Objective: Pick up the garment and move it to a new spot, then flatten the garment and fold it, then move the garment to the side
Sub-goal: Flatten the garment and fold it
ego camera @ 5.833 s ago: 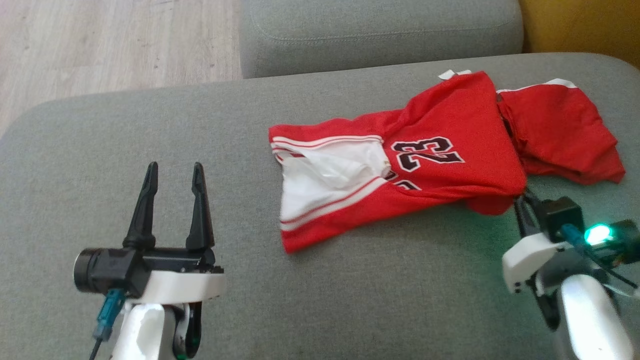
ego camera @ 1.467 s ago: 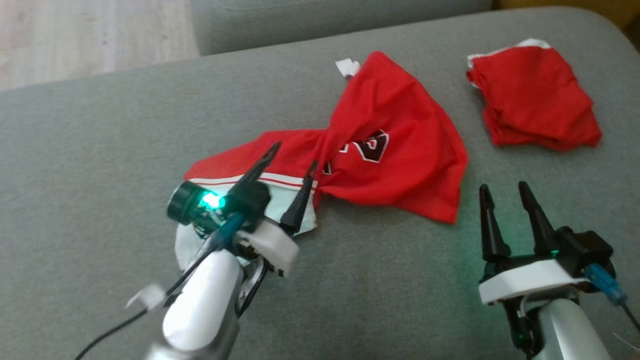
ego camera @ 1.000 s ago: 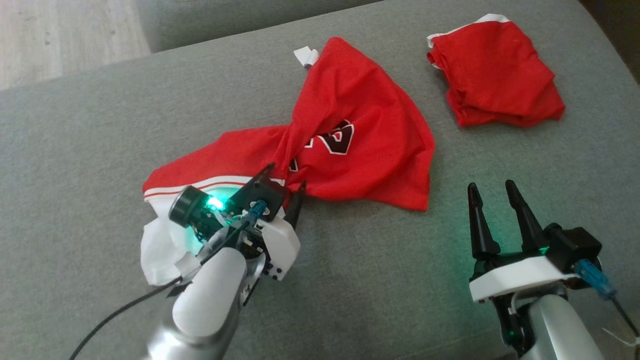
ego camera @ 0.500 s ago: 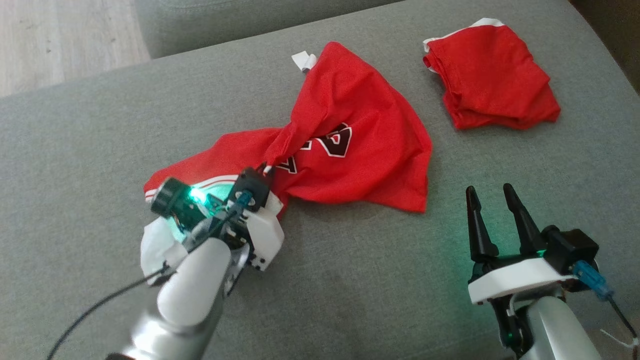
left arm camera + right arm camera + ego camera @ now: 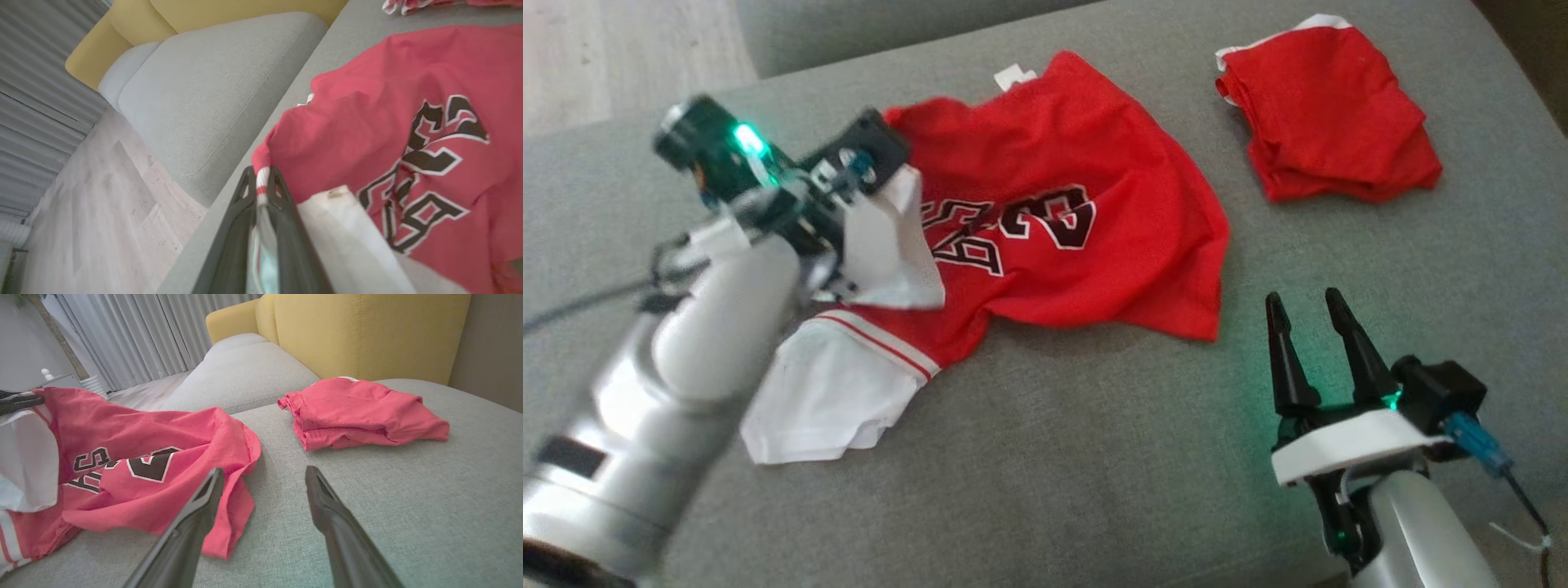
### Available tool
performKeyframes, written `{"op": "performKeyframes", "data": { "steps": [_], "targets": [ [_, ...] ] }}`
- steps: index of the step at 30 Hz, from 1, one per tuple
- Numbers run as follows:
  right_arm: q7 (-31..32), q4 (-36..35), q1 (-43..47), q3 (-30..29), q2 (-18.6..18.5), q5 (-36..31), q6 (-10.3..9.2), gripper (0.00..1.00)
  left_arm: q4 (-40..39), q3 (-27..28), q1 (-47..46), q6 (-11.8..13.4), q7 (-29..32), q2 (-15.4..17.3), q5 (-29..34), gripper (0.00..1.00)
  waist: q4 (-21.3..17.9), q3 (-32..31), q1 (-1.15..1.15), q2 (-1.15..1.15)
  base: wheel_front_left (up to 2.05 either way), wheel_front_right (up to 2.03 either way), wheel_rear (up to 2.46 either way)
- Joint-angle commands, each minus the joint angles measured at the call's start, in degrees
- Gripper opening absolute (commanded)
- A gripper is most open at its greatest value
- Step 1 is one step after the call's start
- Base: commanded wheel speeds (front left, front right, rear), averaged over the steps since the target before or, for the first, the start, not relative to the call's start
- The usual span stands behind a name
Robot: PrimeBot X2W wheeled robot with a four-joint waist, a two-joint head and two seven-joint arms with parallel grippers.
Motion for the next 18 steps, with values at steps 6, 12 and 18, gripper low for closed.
{"op": "performKeyframes", "data": {
  "steps": [6,12,18],
  "targets": [
    [-0.8,-1.8,-3.3,3.1,-0.1,1.8,-0.05,1.00,-0.4,-9.9,-13.4,0.1,2.6,11.2,-7.8,0.00,-2.8,3.1,0.00,0.00,0.00,0.00,0.00],
    [-0.8,-2.3,-4.4,4.8,-0.1,2.8,-0.05,1.00,3.2,-16.9,-22.3,0.1,3.3,17.0,-11.5,0.00,-4.7,5.4,0.00,0.00,0.00,0.00,0.00],
    [-0.8,-3.1,-6.1,7.2,-0.1,3.7,-0.05,1.00,9.4,-21.8,-32.9,0.1,2.1,20.7,-11.1,0.00,-7.3,8.5,0.00,0.00,0.00,0.00,0.00]
  ]
}}
